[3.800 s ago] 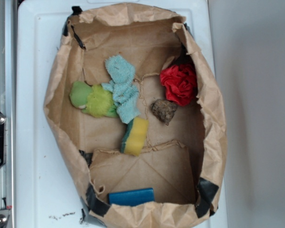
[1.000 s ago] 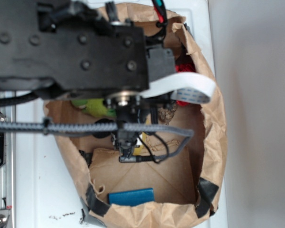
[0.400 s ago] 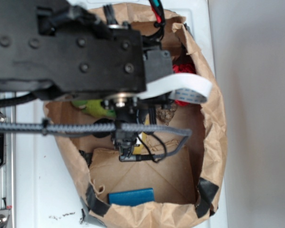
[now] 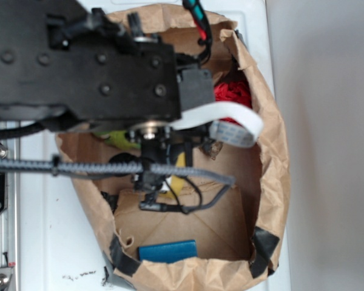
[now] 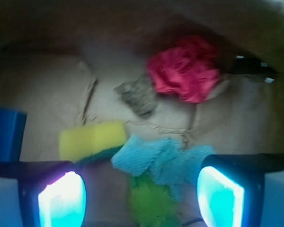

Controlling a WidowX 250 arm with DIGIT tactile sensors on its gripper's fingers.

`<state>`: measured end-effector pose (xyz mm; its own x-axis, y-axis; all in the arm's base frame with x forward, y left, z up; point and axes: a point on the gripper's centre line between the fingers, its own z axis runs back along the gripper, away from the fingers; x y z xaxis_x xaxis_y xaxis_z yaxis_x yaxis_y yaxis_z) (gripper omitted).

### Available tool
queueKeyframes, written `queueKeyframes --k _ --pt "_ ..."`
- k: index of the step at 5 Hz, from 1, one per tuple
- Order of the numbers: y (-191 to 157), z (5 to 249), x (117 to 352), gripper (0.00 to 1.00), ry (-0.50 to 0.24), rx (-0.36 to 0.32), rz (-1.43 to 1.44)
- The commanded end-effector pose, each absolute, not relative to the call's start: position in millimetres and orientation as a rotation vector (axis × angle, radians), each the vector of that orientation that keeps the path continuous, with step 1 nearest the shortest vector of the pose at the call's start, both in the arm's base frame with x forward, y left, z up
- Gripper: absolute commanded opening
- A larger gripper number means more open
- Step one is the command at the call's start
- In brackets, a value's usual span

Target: Grab the blue cloth.

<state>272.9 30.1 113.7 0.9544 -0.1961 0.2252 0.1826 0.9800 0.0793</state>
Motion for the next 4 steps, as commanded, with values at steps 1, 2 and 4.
queueKeyframes --k 1,2,4 --pt "36 123 272 1.0 -0.3 0.066 -0.45" --pt "42 115 280 1.0 -0.285 0.099 -0.438" --pt "54 117 292 1.0 -0.3 0.118 -0.369"
